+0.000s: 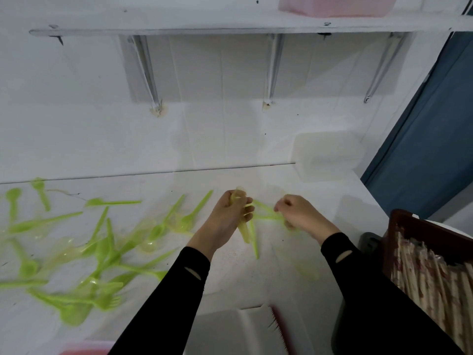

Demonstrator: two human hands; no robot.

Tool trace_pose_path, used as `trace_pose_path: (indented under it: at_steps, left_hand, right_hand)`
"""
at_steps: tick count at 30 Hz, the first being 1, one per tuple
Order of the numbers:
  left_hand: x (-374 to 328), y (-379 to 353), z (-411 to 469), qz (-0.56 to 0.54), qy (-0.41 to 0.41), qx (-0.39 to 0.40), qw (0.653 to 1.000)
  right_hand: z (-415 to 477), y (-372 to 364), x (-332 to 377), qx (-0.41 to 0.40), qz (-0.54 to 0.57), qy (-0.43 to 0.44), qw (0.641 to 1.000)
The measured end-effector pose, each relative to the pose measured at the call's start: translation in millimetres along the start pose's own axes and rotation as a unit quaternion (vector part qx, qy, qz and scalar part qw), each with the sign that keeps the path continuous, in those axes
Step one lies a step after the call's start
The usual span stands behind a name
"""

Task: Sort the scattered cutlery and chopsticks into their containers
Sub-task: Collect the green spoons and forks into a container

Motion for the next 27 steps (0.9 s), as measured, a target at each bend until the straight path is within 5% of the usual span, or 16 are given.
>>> trace_pose_path:
  at_steps: [4, 10, 13, 15, 18, 20, 22, 27]
  left_hand:
    - [-3.5, -0.2, -4.0, -0.019, 0.005, -0.028, 0.999]
    - [-4.8, 6.5, -2.8, -0.04, 0.012, -0.055, 0.998]
    - [-5.4, 5.6, -4.3, -0.034, 0.013, -0.053, 0.998]
    - [-5.9, 6.6, -3.7, -0.03, 0.003, -0.058, 0.998]
    - [-9.0, 10.5, -2.3, -0.006, -0.03, -0.09, 0.995]
    - [-11.7, 14.3, -0.9, 0.004, -0.06, -0.117, 0.991]
    - [-14.9, 17.2, -1.0, -0.024, -0.087, -0.138, 0.986]
    - [-19.6, 13.9, 2.4, -0.104, -0.128, -0.091, 0.982]
  right_hand:
    - [-4.2, -6.8, -19.0, 0.103, -0.282, -0.054, 0.952]
    - [-12.7, -25.2, -27.0, 0.245, -0.409, -0.063, 0.877]
    - [-11.4, -31.6, -24.2, 0.231, -0.413, -0.033, 0.88]
    - [-8.8, -30.2, -12.0, 0.177, -0.324, 0.01, 0.929]
    - [-8.4, -11.0, 6.0, 0.048, -0.014, 0.022, 0.999]
    - [-10.4, -7.8, 7.0, 0.053, 0.225, -0.05, 0.972]
    - [-14.1, -15.1, 10.7, 0.098, 0.394, -0.116, 0.906]
    - [-23.1, -41.9, 28.3, 0.164, 0.463, -0.143, 0.859]
Point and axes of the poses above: each hand's wrist, its own z-axis towards the middle knuckle, its own y-axis out of the back of the hand, x = y × z, the point moved 4 cm from there along z, towards the middle knuckle, and after that the axes turned 1 degree about -y, right-handed, at the moved point
